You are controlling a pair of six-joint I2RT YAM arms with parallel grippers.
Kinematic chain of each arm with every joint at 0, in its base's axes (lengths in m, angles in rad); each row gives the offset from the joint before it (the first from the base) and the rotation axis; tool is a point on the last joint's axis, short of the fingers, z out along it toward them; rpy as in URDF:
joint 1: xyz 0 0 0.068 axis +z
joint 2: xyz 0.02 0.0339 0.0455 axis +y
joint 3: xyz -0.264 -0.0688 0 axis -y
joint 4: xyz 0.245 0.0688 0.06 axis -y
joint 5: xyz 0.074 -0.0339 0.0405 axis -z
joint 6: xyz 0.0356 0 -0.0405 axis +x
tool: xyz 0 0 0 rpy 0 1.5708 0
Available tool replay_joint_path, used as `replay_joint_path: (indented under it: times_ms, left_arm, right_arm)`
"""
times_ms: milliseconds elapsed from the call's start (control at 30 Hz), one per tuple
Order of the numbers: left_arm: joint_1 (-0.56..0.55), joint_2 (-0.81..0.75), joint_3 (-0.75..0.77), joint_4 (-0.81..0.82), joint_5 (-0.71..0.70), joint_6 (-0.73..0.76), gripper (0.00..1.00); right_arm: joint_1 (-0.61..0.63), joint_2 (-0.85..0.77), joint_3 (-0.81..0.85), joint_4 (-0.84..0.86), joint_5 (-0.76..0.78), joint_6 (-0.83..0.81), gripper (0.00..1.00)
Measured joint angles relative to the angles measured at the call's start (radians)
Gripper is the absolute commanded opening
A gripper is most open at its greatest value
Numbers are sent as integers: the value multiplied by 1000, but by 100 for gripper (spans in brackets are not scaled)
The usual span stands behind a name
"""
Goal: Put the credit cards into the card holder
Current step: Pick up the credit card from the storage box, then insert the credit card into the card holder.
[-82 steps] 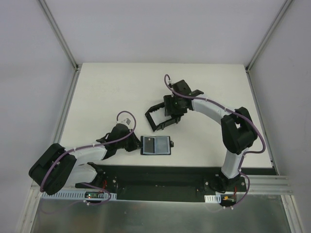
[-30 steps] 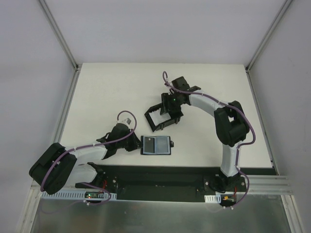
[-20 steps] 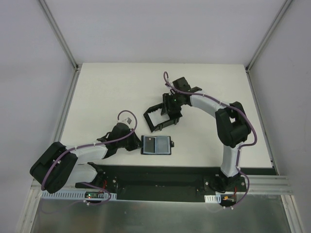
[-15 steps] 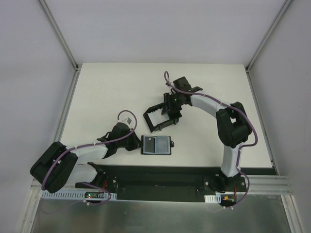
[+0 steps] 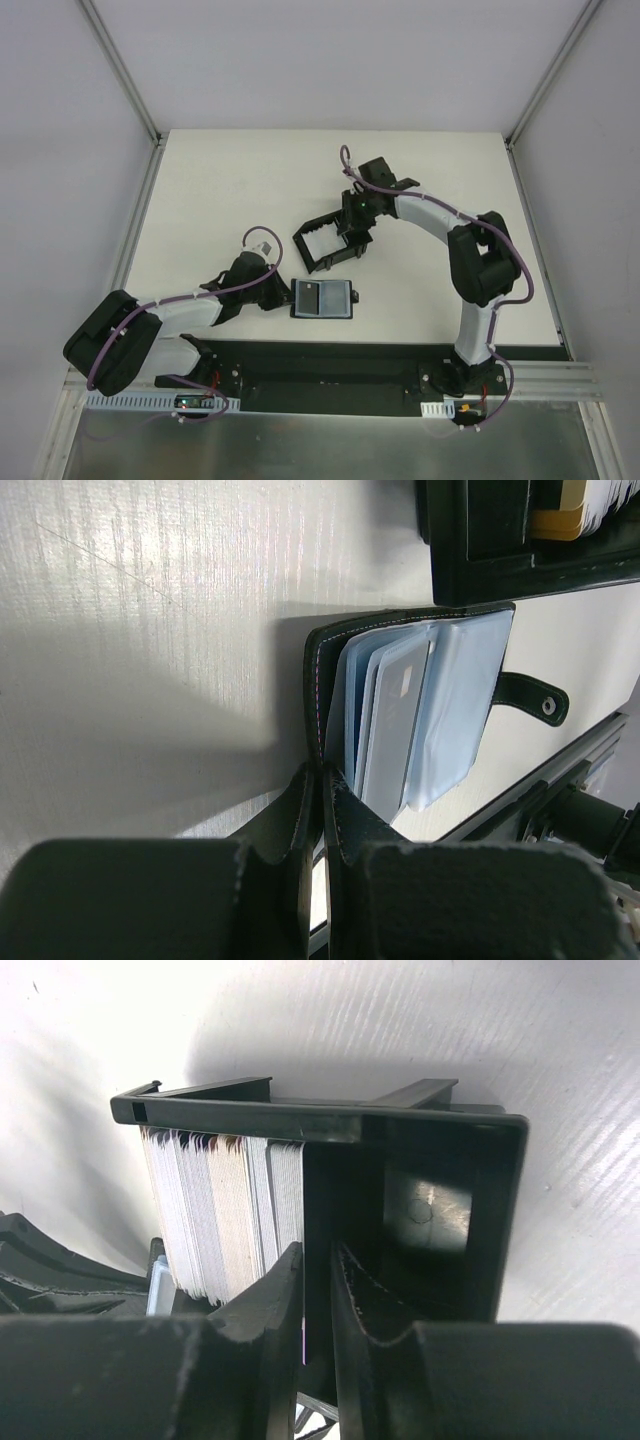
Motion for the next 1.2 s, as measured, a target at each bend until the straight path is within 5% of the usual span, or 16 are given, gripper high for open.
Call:
replay_joint_path:
  times_ms: [300,667,933,1200]
  left_arm:
    - [0,0,0,0,0,0,0]
    - [0,9,0,13,7,0,0]
    - [0,10,0,14,8,2,0]
    - [0,10,0,16,9,6,0]
  right_arm:
    - [-1,-21,10,-21,65,-37,0]
    - [52,-71,36,-79,242,-138,0]
    - [137,-290,-9,-83,427,-175,0]
    - [154,-590,-244,-114,543,-104,0]
